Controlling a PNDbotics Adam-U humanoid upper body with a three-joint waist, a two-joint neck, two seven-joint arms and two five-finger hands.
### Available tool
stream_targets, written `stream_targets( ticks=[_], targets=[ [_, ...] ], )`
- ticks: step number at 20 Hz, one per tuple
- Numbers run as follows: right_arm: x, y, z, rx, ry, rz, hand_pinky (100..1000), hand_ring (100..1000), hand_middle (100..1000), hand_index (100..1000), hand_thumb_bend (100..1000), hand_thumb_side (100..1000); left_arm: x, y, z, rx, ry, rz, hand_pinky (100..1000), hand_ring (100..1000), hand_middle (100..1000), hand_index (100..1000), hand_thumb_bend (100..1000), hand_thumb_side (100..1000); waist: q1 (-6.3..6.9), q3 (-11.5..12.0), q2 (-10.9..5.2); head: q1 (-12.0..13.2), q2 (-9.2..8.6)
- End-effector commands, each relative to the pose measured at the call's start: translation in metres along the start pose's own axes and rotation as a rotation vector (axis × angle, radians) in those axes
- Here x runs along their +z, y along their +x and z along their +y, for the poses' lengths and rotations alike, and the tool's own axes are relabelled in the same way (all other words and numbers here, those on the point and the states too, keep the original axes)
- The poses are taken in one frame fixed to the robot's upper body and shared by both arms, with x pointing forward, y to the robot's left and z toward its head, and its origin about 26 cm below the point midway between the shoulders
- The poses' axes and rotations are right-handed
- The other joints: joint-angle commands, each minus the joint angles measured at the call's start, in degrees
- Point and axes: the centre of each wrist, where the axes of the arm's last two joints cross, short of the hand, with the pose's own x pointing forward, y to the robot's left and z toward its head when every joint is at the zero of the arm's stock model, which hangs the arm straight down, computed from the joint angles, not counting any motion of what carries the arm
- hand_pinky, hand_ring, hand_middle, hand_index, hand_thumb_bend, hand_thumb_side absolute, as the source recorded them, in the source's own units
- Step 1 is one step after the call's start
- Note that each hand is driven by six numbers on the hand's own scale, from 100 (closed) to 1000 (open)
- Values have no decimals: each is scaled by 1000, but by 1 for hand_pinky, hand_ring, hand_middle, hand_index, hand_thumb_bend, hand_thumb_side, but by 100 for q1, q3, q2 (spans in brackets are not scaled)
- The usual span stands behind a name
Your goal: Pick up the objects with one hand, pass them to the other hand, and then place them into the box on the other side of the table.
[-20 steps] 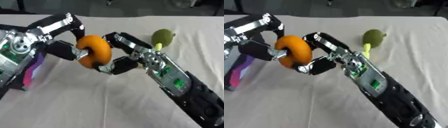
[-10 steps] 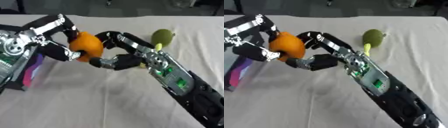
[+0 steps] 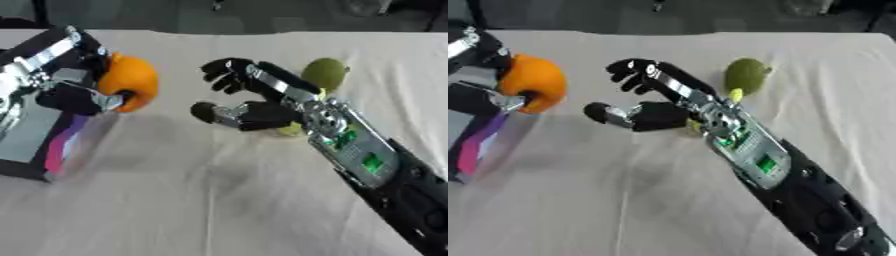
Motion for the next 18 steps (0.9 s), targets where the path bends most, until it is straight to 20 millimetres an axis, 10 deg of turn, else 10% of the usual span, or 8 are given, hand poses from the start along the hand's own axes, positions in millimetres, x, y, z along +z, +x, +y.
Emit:
stream_targets(
  ticks=[1, 18],
  targets=[
    [4, 7, -12, 17, -33, -15, 830, 801, 796, 865, 539, 512, 13, -16, 29, -42, 112, 67, 691, 469, 303, 330, 350, 100, 26, 7, -97, 122, -51],
    [10, 14, -25, 36, -73, -21, 822, 791, 786, 855, 543, 484, 29, -113, 48, -100, 268, 417, 701, 508, 349, 380, 337, 100, -76, -22, -84, 846, -216]
  ],
)
